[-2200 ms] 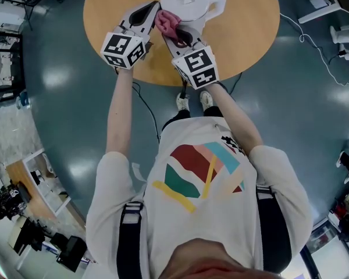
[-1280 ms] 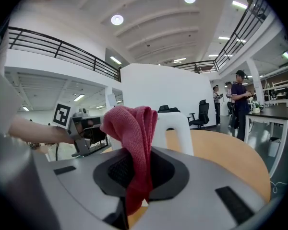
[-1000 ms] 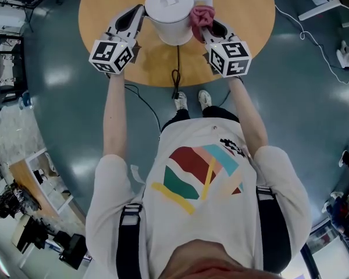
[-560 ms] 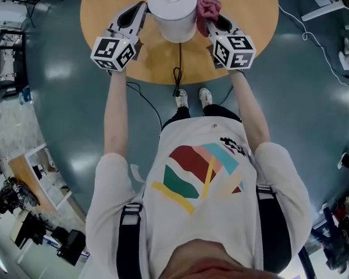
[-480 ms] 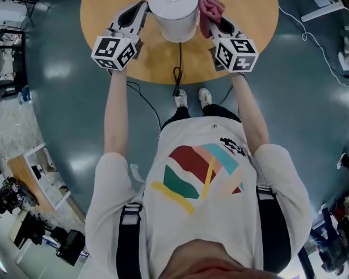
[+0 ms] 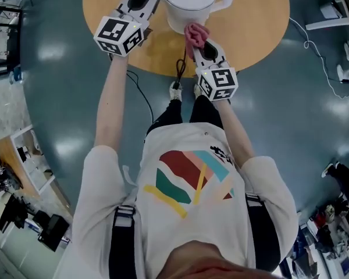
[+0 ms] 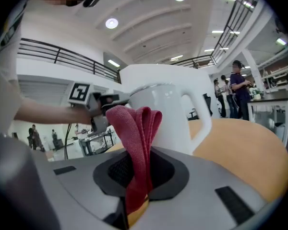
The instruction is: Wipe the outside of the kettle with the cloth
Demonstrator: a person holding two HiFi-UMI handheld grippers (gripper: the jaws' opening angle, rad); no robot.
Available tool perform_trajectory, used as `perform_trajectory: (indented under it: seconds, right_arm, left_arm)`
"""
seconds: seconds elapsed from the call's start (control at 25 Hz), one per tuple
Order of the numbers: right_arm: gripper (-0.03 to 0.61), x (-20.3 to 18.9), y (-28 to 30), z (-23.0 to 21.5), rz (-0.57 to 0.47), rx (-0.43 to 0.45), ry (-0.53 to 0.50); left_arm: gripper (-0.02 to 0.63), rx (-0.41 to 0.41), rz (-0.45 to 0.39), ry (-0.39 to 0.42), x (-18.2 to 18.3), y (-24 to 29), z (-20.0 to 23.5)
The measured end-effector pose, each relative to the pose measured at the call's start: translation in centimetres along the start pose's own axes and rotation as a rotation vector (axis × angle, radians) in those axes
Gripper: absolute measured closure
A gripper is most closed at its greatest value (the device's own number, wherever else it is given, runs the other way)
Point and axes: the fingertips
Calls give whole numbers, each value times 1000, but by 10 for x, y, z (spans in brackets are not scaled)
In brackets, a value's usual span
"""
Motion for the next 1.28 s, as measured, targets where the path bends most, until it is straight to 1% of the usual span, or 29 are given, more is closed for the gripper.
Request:
perform_trajectory:
  seconds: [0.12,0.2,0.28,0.52,0.8,0.92,1.08,1.28]
  right_arm:
    - [532,-24,31,28,11,52,-107]
    - [532,-35,53,35,5,45,-174]
    - [532,-43,70,37,12,38,-207]
    - [531,-48,88,47,45,46,-199]
    - [531,-49,88,29,51,0,-128]
    - [532,-50,83,24,51,-1,-142]
    - [531,-54,67,11,64,-9,-187]
    - [531,-53,50,-8,85,-8,-177]
  left_arm:
    - [571,-5,-9,2,-1,1,1]
    - [571,2,-17,-5,-3,1,1]
    - [571,-2,-16,-4,-3,0,0]
    - [571,-24,-6,0,1,-5,-2]
    - [571,-17,-27,-17,1,-2,1]
    - [571,-11,-30,-20,0,-2,0]
    - [571,3,-42,-31,0,-2,-1]
    - [571,21,-40,-35,0,-2,1]
Point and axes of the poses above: the fingertips, and each gripper's own axes: y forward along the fingers, z to its left, x out of its top, and after that the axes turned 3 degrees about -z, right-handed
